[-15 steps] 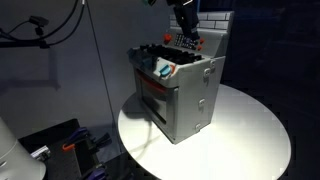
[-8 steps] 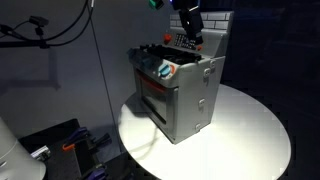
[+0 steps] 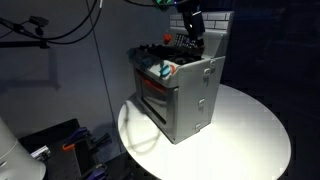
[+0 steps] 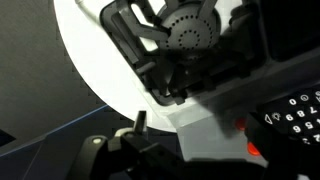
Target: Press a button on the stove
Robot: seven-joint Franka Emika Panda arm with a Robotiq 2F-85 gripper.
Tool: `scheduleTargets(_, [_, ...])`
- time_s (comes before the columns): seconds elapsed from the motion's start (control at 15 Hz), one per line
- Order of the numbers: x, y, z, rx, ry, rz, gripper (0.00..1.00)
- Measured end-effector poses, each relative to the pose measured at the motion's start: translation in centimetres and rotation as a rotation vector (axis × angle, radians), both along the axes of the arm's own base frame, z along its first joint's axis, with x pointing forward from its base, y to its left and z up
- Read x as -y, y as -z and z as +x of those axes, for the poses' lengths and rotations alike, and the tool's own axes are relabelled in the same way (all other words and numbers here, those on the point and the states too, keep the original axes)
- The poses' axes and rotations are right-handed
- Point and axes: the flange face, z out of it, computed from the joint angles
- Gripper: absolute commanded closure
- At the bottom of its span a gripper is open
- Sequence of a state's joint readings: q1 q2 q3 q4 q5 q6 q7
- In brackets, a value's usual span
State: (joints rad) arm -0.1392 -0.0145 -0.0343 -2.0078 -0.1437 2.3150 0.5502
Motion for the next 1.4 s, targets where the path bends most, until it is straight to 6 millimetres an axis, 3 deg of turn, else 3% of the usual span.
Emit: scheduleTargets(1.4, [0.2,0.4,3.5,-0.021,0.016,0.028,0.00])
